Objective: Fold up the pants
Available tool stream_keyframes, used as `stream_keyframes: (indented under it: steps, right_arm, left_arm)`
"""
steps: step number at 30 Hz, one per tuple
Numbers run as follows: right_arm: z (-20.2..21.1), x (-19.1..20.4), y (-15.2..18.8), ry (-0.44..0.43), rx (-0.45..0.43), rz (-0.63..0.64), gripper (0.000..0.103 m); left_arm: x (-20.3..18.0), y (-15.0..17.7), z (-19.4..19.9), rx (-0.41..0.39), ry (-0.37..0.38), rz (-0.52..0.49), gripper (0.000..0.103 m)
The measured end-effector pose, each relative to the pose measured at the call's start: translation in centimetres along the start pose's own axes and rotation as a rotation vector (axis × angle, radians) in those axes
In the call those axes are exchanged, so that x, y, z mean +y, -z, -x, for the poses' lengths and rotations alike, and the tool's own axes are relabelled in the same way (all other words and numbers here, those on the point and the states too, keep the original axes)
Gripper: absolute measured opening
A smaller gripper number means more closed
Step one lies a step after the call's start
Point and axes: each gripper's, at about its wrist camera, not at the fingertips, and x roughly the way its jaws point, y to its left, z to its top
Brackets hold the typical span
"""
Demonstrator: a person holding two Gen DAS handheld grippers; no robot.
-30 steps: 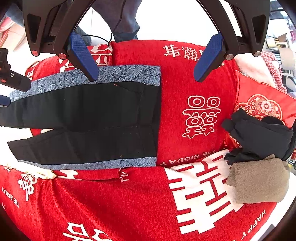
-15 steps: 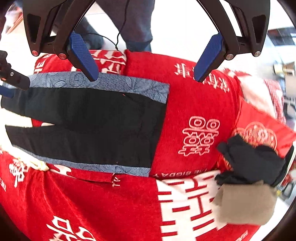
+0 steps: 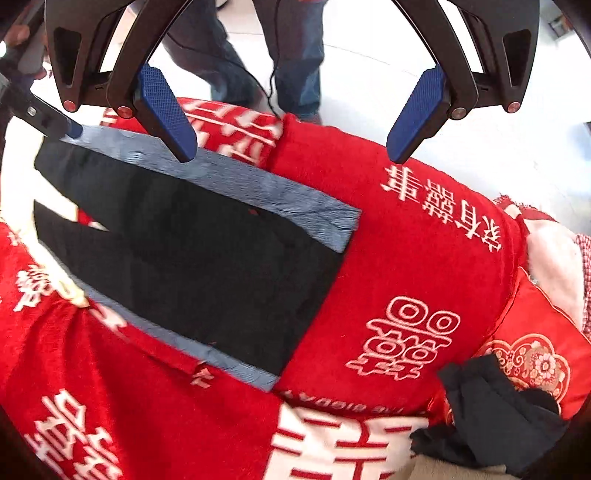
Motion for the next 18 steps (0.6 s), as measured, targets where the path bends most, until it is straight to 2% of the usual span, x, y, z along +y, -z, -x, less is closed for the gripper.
stream_keyframes:
  steps: [4, 7, 9, 11, 13, 15, 18]
  right_arm:
    - [-4.2, 0.4, 0.9, -0.102, 0.001, -0.045, 0.103]
    - [-8.9, 0.7, 1.5, -0.179, 0.036, -0.083, 0.097]
    - [-12.2, 0.5, 2.0, -0.22, 0.065, -0.12, 0.075]
    - [-16.0, -0.2, 2.6, -0.277, 0.099, -0.168, 0.074]
    - [-19.1, -1.1, 3.1, -0.285, 0.111, -0.204, 0.074]
    - [-21.7, -2.4, 3.7, -0.289, 0.091, -0.238, 0.074]
    - [-23.2, -4.1, 4.1, -0.3, 0.036, -0.286, 0.074]
  left_arm:
    - [2.0, -0.5, -4.2, -0.013, 0.036, -0.008, 0.103]
    - [3.7, -0.2, -8.5, 0.035, 0.124, 0.018, 0.103]
    - [4.5, 0.1, -10.7, 0.049, 0.152, 0.032, 0.103]
    - [5.4, 0.3, -12.5, 0.05, 0.197, 0.065, 0.103]
    - [5.8, 0.5, -13.9, 0.054, 0.242, 0.086, 0.103]
    - [6.0, 0.8, -15.2, 0.055, 0.283, 0.096, 0.103]
    - [5.6, 1.0, -16.5, 0.06, 0.316, 0.096, 0.103]
